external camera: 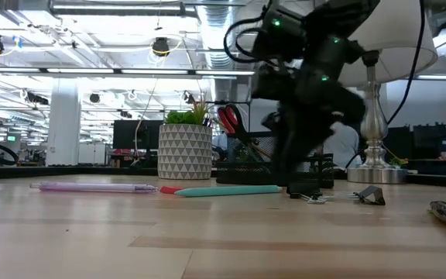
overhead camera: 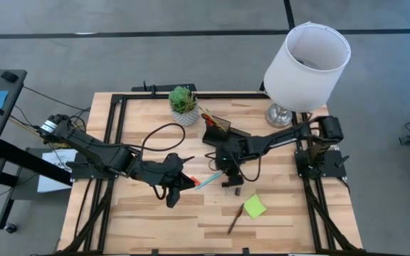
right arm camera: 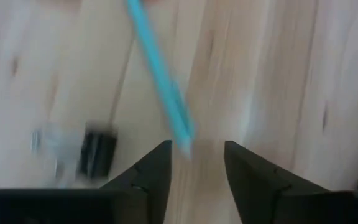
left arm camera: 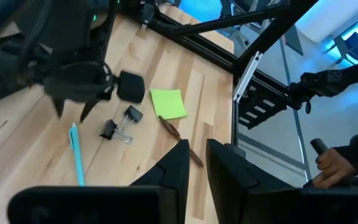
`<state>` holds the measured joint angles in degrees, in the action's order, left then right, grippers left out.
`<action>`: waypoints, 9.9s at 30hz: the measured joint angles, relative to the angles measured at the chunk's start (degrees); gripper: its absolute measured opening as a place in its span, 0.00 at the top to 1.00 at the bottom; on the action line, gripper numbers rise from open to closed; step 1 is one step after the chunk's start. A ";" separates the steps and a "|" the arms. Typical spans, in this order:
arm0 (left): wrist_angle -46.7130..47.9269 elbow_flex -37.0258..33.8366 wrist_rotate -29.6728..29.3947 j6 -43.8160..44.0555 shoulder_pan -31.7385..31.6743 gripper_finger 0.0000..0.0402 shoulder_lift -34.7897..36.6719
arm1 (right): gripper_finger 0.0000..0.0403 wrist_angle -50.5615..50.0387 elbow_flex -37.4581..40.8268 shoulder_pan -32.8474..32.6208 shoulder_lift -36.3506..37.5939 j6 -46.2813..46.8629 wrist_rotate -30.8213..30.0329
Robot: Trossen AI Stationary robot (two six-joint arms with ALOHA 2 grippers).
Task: Pick and place office supplies into organizer
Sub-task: Put the blue pen into the black desk organizer, then put the brown pen into the black desk organizer
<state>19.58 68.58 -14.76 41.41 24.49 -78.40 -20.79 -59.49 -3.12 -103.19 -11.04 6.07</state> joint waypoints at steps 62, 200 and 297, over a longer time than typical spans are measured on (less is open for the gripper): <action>-5.93 -0.46 -2.26 -5.39 -6.47 0.51 -33.36 | 0.95 2.49 -0.41 -4.26 -7.42 7.43 1.46; -4.35 -0.04 -11.76 -10.12 -7.40 0.93 -22.65 | 0.89 -5.80 -3.60 -13.37 19.87 32.50 -4.64; -6.26 27.68 13.27 -27.05 -18.75 0.58 -28.30 | 0.97 -29.49 -3.49 -46.04 39.36 64.63 -29.49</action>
<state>13.32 96.26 -1.48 14.36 5.74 -106.69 -50.28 -62.98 -49.16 -63.83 53.58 -23.42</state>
